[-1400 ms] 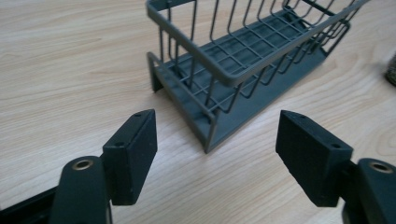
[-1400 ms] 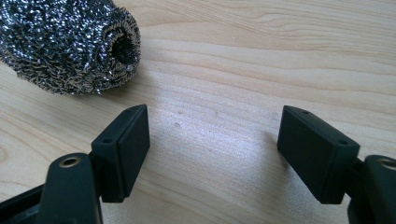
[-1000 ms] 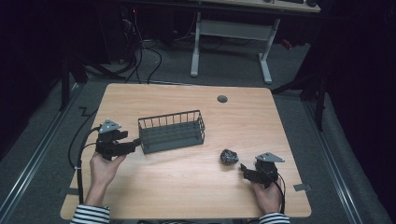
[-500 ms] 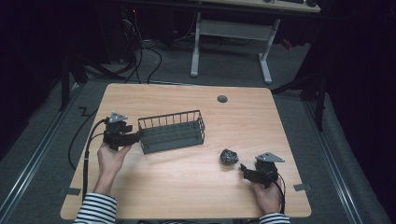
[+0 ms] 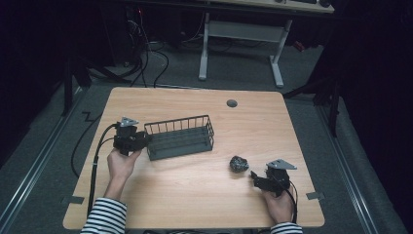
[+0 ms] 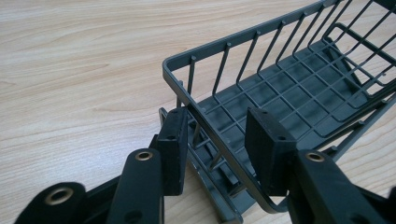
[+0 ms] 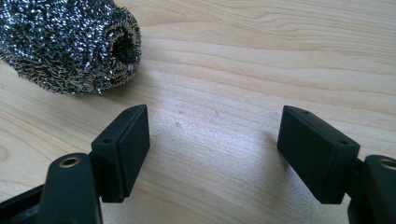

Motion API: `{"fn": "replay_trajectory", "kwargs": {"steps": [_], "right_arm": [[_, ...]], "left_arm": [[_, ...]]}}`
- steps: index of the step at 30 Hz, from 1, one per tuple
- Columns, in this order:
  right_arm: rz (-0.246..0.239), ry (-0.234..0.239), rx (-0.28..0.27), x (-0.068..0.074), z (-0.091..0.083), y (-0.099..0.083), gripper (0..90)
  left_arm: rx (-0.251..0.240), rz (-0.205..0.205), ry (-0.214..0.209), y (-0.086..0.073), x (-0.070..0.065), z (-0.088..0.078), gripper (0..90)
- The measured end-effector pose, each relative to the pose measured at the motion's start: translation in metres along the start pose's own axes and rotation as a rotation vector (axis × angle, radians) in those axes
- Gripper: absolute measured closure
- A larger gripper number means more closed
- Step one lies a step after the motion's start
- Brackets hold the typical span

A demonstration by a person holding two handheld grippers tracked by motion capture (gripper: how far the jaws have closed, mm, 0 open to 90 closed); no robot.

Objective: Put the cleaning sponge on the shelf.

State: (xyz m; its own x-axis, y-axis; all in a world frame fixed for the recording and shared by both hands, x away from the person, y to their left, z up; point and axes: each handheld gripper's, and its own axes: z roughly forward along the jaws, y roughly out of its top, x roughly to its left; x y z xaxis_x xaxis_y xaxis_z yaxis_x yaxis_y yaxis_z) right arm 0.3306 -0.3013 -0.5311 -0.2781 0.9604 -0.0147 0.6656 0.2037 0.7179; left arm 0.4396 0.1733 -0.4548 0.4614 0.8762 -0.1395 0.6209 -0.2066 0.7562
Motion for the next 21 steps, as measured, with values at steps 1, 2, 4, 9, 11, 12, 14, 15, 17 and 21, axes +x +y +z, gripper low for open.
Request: {"fn": "replay_trajectory", "kwargs": {"steps": [1,2,4,9,11,12,14,15,17,21], "right_arm": [[0.000,0.000,0.000,0.000,0.000,0.000,25.4],[0.000,0.000,0.000,0.000,0.000,0.000,25.4],[0.000,0.000,0.000,0.000,0.000,0.000,25.4],[-0.005,0.003,-0.001,0.000,0.000,0.000,25.5],[-0.005,0.003,-0.001,0.000,0.000,0.000,25.5],[-0.004,0.003,0.000,0.000,0.000,0.000,25.5],[-0.004,0.004,0.000,0.000,0.000,0.000,25.4],[-0.004,0.003,0.000,0.000,0.000,0.000,25.5],[-0.004,0.004,0.000,0.000,0.000,0.000,25.5],[-0.004,0.004,0.000,0.000,0.000,0.000,25.5]], "left_arm": [[-0.003,0.005,0.004,0.000,-0.001,0.000,60.8],[-0.003,0.005,0.004,0.000,-0.001,0.000,60.8],[-0.006,0.008,0.006,0.000,-0.003,0.001,60.9],[-0.004,0.025,-0.006,0.002,-0.012,0.004,60.9],[0.000,0.037,-0.008,0.003,-0.015,0.006,60.8],[0.001,0.039,-0.013,0.004,-0.017,0.007,60.8],[-0.001,0.035,-0.030,0.004,-0.020,0.009,61.0],[-0.002,0.036,-0.033,0.005,-0.022,0.010,61.1],[-0.002,0.035,-0.037,0.005,-0.023,0.010,61.1],[-0.001,0.043,-0.050,0.006,-0.031,0.014,61.0]]}}
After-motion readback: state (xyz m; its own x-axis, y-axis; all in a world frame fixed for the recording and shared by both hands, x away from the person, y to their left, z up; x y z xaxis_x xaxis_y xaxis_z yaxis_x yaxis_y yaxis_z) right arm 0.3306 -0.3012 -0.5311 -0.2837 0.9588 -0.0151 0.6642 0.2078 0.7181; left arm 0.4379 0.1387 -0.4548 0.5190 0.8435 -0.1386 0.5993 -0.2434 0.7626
